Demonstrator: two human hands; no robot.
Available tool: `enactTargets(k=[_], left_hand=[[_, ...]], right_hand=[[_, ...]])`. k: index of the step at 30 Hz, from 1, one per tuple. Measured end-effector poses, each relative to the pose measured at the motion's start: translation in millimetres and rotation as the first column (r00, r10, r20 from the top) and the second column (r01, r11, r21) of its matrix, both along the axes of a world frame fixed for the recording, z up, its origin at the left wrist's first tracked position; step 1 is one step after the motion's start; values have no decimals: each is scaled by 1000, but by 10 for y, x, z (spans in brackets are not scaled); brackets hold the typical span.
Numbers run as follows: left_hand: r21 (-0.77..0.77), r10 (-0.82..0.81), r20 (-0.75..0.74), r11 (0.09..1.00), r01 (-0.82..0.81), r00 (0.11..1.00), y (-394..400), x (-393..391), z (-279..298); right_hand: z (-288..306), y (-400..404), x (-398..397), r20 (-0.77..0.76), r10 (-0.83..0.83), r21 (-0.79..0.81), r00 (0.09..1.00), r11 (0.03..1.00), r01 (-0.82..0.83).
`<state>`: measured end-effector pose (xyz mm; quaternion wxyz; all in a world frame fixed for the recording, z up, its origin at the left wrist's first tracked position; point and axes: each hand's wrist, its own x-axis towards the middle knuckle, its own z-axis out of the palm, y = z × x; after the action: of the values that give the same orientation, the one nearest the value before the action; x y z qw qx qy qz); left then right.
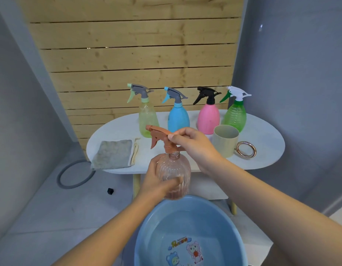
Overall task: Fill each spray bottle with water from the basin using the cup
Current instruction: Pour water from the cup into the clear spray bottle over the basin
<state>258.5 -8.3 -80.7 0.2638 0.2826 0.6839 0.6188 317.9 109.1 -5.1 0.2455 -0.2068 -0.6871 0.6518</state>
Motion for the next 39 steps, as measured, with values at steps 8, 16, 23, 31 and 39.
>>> enactTargets(k=[8, 16, 23, 31, 39], left_hand=[[32, -35, -3, 999, 35, 999, 22, 75, 104], [78, -46, 2, 996, 46, 999, 58, 65, 167], [91, -83, -42, 992, 87, 996, 68, 1, 245], [64, -30, -57, 997, 33, 998, 59, -57, 262], [34, -91, -70, 995, 94, 993, 15, -70, 286]], right_hand=[[-16, 143, 136, 16, 148, 141, 989, 979, -149], [-136, 123, 182, -8, 220, 192, 975, 958, -214], [-202, 34, 121, -154, 210, 219, 966, 960, -174], [-95, 153, 123, -74, 296, 203, 952, 940, -276], [-98, 222, 166, -180, 428, -8, 886, 900, -437]])
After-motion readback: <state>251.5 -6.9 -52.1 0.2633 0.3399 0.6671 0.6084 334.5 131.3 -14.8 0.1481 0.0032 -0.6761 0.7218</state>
